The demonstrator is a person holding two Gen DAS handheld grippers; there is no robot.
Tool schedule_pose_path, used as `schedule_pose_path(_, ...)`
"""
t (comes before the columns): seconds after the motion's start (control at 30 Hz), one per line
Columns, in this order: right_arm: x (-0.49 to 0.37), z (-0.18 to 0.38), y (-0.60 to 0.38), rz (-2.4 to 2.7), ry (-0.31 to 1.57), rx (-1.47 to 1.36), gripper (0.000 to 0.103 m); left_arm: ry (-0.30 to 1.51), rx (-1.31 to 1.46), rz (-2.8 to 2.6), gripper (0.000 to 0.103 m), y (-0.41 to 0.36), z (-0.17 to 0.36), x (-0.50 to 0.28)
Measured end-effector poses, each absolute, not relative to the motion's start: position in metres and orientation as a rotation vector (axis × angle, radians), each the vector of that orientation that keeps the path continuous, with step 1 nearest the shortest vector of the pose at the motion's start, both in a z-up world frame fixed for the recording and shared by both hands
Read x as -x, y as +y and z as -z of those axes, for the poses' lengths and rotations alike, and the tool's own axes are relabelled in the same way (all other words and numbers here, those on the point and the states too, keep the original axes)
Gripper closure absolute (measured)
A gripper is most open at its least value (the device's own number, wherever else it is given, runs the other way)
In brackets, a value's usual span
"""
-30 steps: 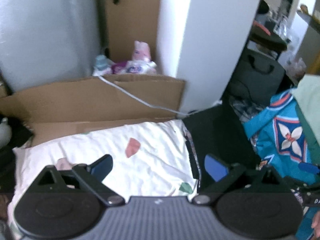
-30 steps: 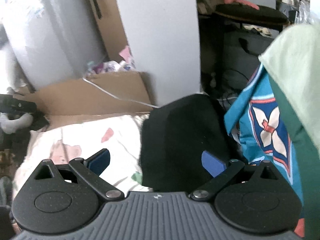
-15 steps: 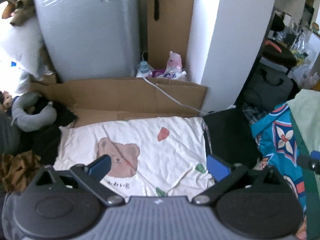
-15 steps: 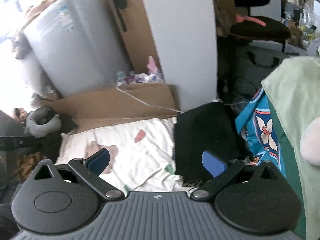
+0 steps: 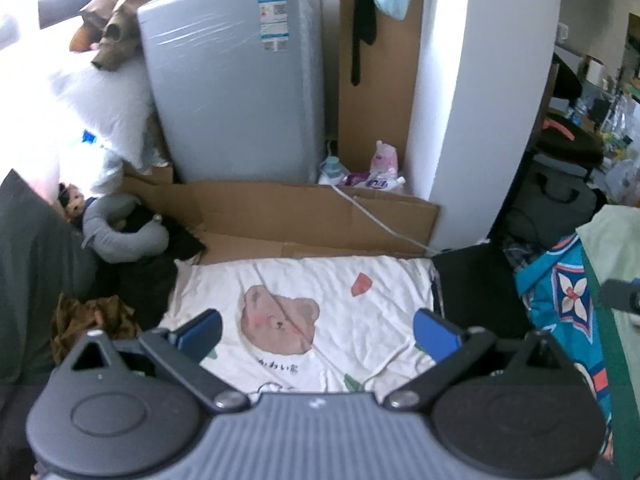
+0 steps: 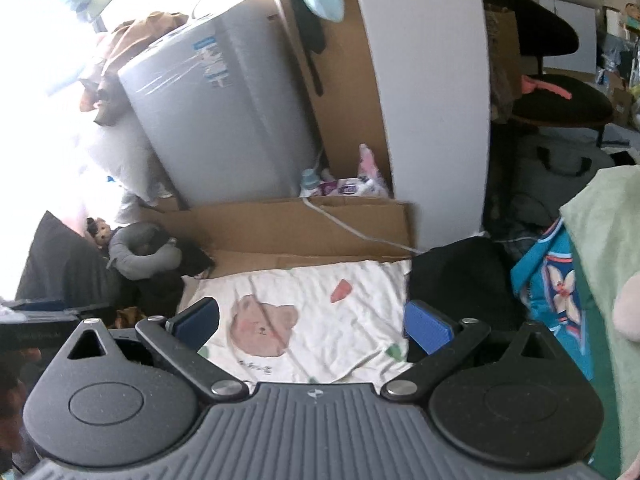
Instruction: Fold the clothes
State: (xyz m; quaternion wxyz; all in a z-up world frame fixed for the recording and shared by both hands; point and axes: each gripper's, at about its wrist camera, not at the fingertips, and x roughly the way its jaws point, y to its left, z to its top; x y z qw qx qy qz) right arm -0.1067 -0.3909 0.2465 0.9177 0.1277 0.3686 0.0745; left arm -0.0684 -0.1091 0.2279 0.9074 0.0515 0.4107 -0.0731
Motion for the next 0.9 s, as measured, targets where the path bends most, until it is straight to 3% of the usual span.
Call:
schedule_pose_path(0.6, 0.083, -0.278, -0.292, -0.167, 0.719, -0.248, 0.001, 0.909, -0.033, 0.058, 0.0, -0.034, -0.191, 0.081)
schedule_pose_path(0.9, 0.086, -0.233, -0.255, -0.156, 0.779, -0.165, 0.001, 0.934, -0.006, 0.004, 0.0, 0.003, -0.165, 0.084)
